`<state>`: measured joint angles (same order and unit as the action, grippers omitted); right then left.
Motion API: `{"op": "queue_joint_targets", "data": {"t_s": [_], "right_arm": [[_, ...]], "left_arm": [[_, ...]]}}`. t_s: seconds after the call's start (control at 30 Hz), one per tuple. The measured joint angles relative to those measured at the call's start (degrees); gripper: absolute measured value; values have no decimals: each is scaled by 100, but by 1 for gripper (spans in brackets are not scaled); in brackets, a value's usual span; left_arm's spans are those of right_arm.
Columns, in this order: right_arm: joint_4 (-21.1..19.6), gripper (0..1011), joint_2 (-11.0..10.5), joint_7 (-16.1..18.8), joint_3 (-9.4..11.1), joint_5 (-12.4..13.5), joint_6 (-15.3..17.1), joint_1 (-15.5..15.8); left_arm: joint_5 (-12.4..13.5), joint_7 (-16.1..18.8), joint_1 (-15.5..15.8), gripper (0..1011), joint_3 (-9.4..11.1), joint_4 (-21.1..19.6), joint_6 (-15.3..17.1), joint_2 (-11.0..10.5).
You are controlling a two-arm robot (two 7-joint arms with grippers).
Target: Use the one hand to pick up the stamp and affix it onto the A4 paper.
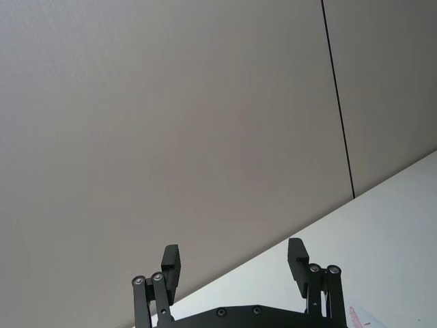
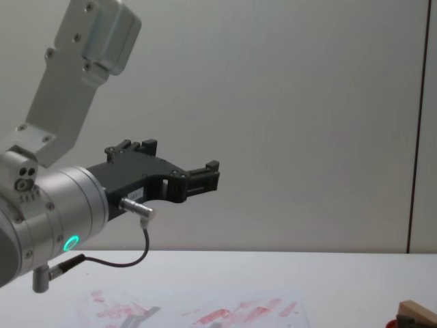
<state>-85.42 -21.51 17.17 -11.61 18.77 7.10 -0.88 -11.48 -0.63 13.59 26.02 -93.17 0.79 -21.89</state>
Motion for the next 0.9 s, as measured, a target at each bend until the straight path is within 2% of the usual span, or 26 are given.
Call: {"op": "queue_joint_targets", "data": {"t_s": [0.07,0.13,0.27,0.33,0.43,0.5,0.6,0.7,0.9], "right_arm": [[32,762,6,39,-4,16,-5,-7],[47,733,8,58,-6,24,-10,-12],[86,567,16,103,-12,31,-38,-27],[92,537,17,112,-14,31,-54,-30],[98,408,19,121,-17,25,-87,-33],[99,392,20,122,-19,12,-118,-33],[98,265,20,114,-19,-5,-157,-32],[91,220,19,101,-19,-19,-195,-29],[56,220,16,104,-20,-60,-283,-26]], "left_arm": [[0,0,0,1002,0,0,0,0],[0,0,0,1002,0,0,0,0],[0,0,0,1002,0,0,0,0],[0,0,0,1003,0,0,0,0],[0,0,0,1003,0,0,0,0],[0,0,0,1003,0,0,0,0],[0,0,0,1002,0,0,0,0],[0,0,0,1002,0,0,0,0],[0,0,0,1002,0,0,0,0]]}}
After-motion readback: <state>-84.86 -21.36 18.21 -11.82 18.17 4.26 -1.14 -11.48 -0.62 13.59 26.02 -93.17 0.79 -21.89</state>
